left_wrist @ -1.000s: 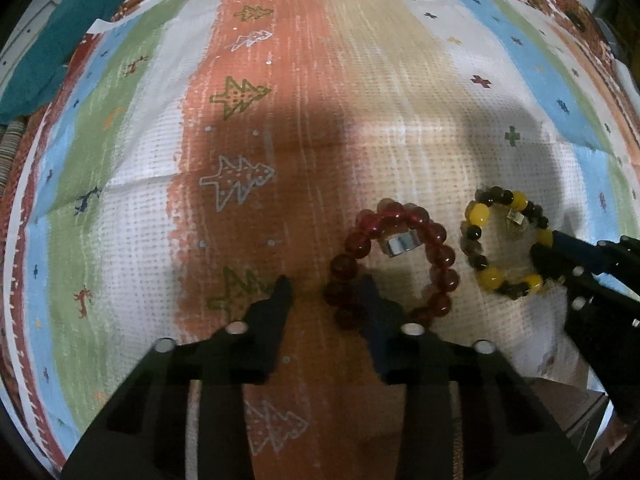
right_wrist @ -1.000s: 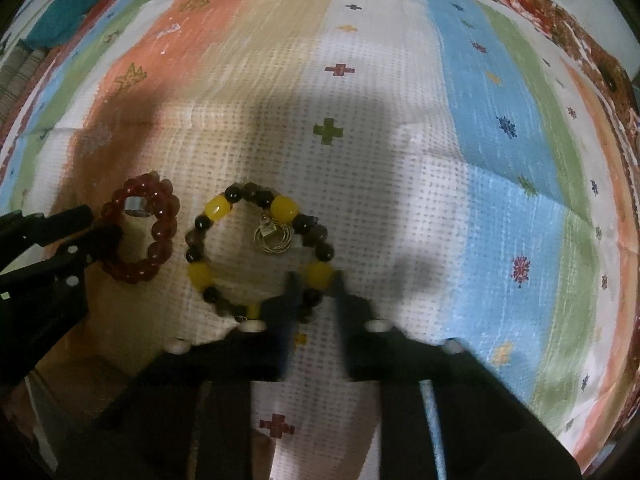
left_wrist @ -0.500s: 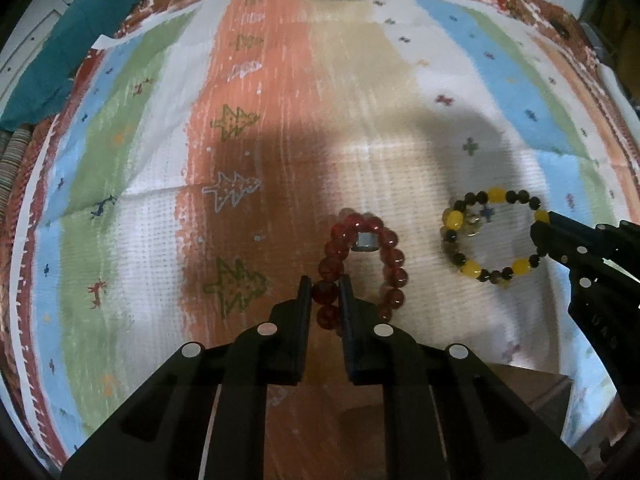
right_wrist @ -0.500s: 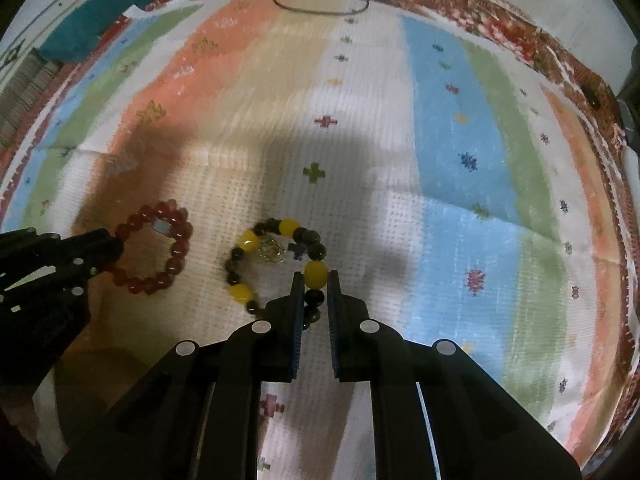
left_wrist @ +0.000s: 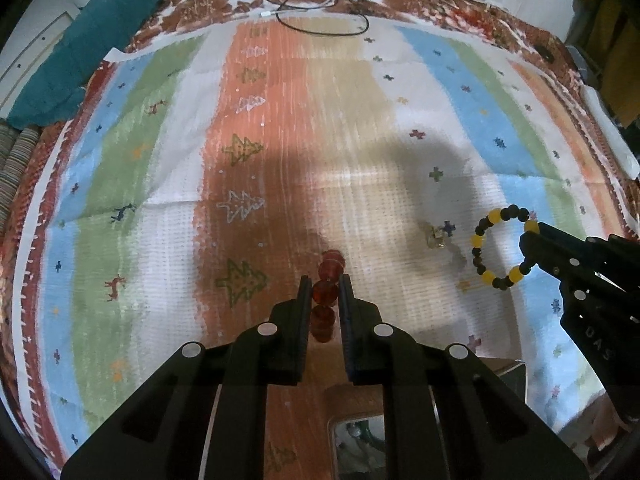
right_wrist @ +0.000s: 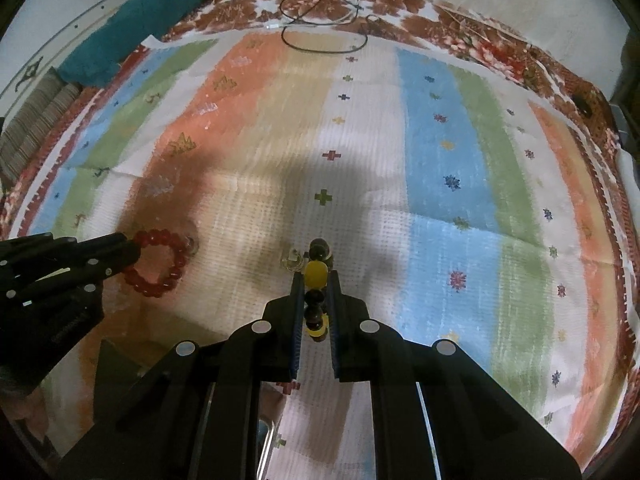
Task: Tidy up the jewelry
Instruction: 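Carry the red bracelet with the left tool while the right tool carries the yellow-black bracelet into the tin, then open both tools and move them toward the silver and gold rings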
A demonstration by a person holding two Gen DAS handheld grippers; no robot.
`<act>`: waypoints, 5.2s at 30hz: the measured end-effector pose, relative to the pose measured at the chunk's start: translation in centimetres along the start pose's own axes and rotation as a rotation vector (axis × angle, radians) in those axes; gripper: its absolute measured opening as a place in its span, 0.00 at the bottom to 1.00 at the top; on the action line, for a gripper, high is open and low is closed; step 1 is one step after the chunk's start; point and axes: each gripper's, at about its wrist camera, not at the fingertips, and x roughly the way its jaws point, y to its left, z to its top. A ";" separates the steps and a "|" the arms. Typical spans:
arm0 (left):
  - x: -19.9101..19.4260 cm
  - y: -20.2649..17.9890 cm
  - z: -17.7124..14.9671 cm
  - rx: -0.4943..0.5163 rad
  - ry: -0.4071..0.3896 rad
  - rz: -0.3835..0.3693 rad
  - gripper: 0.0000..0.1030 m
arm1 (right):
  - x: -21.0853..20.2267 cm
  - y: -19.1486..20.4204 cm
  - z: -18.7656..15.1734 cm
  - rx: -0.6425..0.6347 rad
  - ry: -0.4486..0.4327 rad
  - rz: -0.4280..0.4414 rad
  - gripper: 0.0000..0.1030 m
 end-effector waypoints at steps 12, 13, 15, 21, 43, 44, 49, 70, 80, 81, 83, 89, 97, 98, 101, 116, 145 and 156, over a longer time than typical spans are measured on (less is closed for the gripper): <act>-2.6 0.5 -0.4 -0.023 -0.047 -0.009 0.12 | -2.5 0.4 -0.4 0.002 -0.047 0.023 0.12; -3.0 0.4 -0.5 -0.021 -0.052 -0.011 0.12 | -2.7 0.5 -0.5 0.002 -0.050 0.025 0.12; -3.5 0.4 -0.6 -0.023 -0.064 -0.013 0.12 | -3.1 0.6 -0.6 0.001 -0.057 0.028 0.12; -4.8 0.5 -1.0 -0.036 -0.085 -0.033 0.12 | -4.4 1.0 -1.1 0.006 -0.090 0.036 0.12; -9.8 -0.8 -3.6 0.003 -0.180 -0.085 0.12 | -7.9 2.0 -3.0 -0.007 -0.165 0.061 0.12; -9.8 -0.9 -3.8 0.008 -0.181 -0.083 0.12 | -8.0 2.1 -3.2 -0.008 -0.167 0.063 0.12; -10.2 -1.3 -4.6 0.020 -0.185 -0.084 0.12 | -8.5 2.4 -3.9 -0.012 -0.173 0.068 0.12; -12.5 -2.1 -8.0 0.049 -0.225 -0.109 0.13 | -10.7 3.3 -7.3 -0.032 -0.202 0.079 0.12; -13.4 -2.4 -9.6 0.059 -0.238 -0.126 0.12 | -11.2 3.3 -8.5 -0.031 -0.209 0.085 0.12; -13.5 -2.4 -9.8 0.061 -0.239 -0.129 0.13 | -11.3 3.4 -8.7 -0.032 -0.211 0.086 0.12; -13.6 -2.4 -10.0 0.059 -0.240 -0.134 0.13 | -11.5 3.4 -9.1 -0.036 -0.213 0.086 0.12; -13.8 -2.5 -10.5 0.065 -0.244 -0.141 0.13 | -11.8 3.6 -9.6 -0.040 -0.212 0.093 0.12; -13.8 -2.6 -10.5 0.063 -0.239 -0.146 0.13 | -11.8 3.7 -9.9 -0.040 -0.210 0.098 0.12; -13.8 -2.6 -10.5 0.063 -0.237 -0.147 0.13 | -11.8 3.7 -9.9 -0.040 -0.209 0.099 0.12; -13.6 -2.7 -10.5 0.064 -0.222 -0.144 0.13 | -11.7 3.7 -9.9 -0.031 -0.204 0.100 0.12; -12.8 -1.1 -10.2 0.022 -0.186 -0.098 0.31 | -10.0 2.5 -9.0 0.012 -0.134 0.071 0.31; -7.5 0.0 -5.3 0.075 -0.098 -0.027 0.47 | -5.5 1.5 -4.4 -0.059 -0.055 0.102 0.40; -4.9 -0.3 -3.8 0.133 -0.037 -0.016 0.46 | -3.3 1.2 -3.2 -0.069 -0.012 0.090 0.40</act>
